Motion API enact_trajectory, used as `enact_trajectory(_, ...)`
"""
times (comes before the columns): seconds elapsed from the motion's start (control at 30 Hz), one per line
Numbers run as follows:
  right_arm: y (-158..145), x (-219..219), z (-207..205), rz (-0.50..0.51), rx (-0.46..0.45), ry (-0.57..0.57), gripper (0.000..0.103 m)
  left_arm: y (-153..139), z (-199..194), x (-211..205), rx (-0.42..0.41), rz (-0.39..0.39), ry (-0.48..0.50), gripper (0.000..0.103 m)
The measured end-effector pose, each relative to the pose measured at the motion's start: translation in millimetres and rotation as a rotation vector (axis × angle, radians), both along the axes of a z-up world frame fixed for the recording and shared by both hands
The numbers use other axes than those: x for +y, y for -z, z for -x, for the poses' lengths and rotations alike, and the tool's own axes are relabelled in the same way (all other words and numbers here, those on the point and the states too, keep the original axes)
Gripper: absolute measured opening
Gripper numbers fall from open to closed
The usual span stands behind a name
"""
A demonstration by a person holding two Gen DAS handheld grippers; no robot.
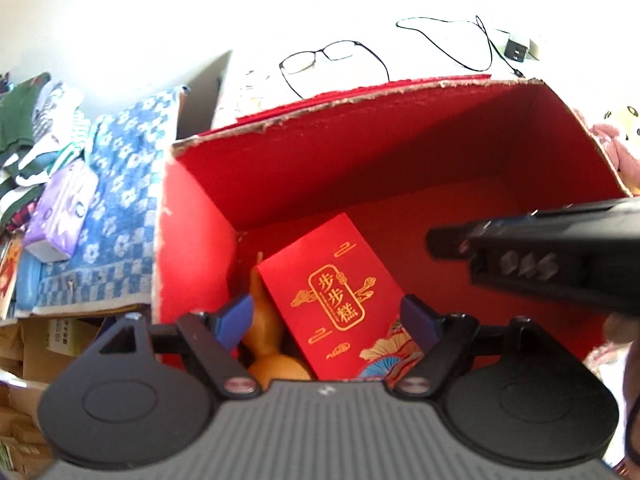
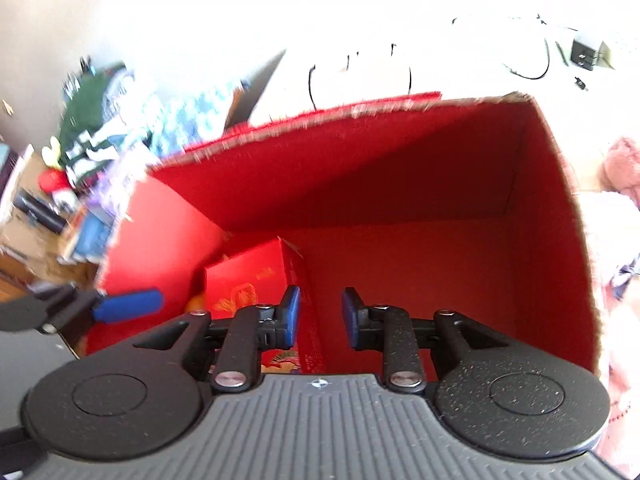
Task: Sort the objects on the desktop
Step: 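Release the gift box beside the gourd and withdraw the right gripper, then grasp the beige strap with red-white scarf using the right gripper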
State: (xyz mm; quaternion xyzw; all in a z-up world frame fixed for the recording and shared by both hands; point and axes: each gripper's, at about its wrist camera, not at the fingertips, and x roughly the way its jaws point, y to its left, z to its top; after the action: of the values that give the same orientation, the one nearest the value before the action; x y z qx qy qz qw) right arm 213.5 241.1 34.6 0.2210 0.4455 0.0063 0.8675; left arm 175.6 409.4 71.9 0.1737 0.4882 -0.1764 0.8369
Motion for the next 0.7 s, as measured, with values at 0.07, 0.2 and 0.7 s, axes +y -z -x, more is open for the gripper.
enact_trajectory(0.07, -14.6, -2.1, 11.3, 0.013, -0.056, 0.012, 0.029, -5.9, 4.3, 7.4, -0.007, 0.024, -0.013, 0.082)
enact_trajectory(0.2, -45.3, -6.1, 38.8, -0.006, -0.173, -0.005, 0.033, -26.9, 17.7, 26.3, -0.035, 0.128, -0.034, 0.082)
enact_trajectory(0.7, -38.9, -35.7, 151.1, -0.182, -0.218, -0.139, 0.036, -51.3, 134.6, 31.6, -0.065, 0.288, 0.100, 0.081)
